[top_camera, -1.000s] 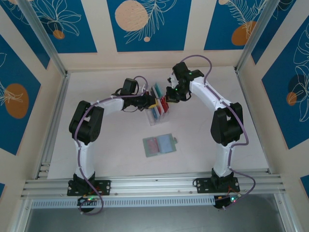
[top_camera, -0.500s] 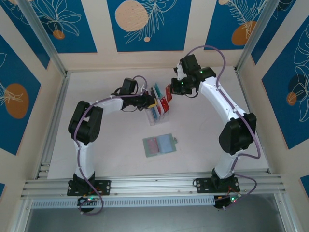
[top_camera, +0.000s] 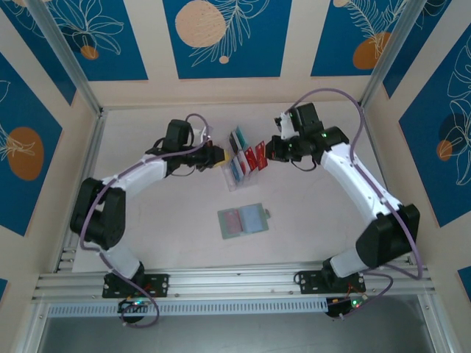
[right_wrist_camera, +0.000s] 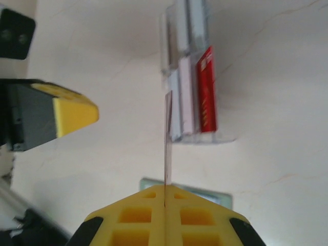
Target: Put the credit cards into the card holder
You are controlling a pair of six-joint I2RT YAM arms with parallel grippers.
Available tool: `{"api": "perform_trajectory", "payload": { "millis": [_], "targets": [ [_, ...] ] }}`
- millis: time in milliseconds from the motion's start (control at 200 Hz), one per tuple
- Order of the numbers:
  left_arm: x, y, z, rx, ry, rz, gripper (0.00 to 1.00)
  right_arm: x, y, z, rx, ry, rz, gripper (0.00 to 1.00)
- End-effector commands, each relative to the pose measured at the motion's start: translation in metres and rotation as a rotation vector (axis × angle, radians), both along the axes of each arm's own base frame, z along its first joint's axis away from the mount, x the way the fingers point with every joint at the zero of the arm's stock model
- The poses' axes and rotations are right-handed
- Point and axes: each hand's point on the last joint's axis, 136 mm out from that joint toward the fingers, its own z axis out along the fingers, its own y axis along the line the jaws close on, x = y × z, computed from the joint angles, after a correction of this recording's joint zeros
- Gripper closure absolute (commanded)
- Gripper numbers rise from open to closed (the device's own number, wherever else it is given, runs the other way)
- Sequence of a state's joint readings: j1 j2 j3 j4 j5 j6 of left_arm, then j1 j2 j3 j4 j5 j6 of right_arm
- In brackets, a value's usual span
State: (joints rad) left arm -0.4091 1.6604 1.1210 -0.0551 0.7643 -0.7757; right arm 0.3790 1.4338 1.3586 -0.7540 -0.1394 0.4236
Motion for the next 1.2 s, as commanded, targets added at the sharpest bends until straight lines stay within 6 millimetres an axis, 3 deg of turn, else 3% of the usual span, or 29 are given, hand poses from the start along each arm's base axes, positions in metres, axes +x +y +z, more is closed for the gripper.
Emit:
{"api": "perform_trajectory", "payload": {
  "millis": [0,145,295,515,720,1195],
  "targets": [
    [-0.038,0.010,-0.033,0.129,0.036,-0.037,0.93,-0.032,0.025,-0.003,0.147,0.029,0.116,1.00],
    [-0.084,0.004,-0.070,0.246,0.089,-0.113,0.93,-0.066,0.036,-0.037,0.220,0.104,0.185,1.00],
    [-0.108,-0.005,-0.097,0.333,0.115,-0.168,0.93,-0.086,0.038,-0.067,0.262,0.165,0.202,1.00],
    [-0.122,-0.016,-0.130,0.409,0.158,-0.216,0.93,-0.094,0.035,-0.094,0.266,0.221,0.184,1.00],
    [-0.129,-0.009,-0.156,0.459,0.203,-0.217,0.94,-0.101,0.040,-0.121,0.261,0.296,0.206,1.00],
    [-0.138,0.008,-0.174,0.545,0.220,-0.235,0.94,-0.114,0.046,-0.163,0.251,0.420,0.225,1.00]
  ]
}}
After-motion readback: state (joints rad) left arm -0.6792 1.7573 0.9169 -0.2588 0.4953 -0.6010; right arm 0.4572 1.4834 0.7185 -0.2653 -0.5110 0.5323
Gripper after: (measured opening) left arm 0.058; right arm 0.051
